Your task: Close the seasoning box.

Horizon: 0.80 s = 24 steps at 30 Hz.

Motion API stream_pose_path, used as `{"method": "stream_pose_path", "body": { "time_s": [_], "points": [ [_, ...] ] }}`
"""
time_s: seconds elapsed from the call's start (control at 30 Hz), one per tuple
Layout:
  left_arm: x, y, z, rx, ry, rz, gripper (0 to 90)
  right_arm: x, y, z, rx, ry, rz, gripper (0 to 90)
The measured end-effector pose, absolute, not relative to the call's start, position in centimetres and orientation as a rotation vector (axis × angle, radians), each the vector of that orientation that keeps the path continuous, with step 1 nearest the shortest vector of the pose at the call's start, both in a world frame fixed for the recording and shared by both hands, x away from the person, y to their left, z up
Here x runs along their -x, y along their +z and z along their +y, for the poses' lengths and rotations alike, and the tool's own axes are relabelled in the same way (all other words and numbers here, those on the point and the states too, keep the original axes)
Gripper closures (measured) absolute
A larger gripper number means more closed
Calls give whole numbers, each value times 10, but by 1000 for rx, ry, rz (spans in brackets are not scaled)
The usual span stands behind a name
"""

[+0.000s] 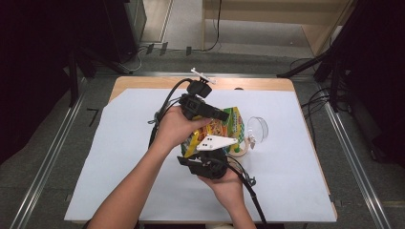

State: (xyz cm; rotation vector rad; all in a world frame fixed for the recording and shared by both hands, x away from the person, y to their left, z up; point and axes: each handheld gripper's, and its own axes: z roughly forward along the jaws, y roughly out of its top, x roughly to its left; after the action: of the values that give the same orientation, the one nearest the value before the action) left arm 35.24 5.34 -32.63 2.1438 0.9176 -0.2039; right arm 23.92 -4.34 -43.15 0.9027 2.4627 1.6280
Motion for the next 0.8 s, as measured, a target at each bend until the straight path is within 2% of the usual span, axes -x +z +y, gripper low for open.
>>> {"method": "stream_pose_path", "body": {
  "time_s": [0.8],
  "points": [
    [-353, -320, 55, -2143, -184, 924, 766, -243, -428, -38, -915, 1657, 2454, 748]
  ]
}}
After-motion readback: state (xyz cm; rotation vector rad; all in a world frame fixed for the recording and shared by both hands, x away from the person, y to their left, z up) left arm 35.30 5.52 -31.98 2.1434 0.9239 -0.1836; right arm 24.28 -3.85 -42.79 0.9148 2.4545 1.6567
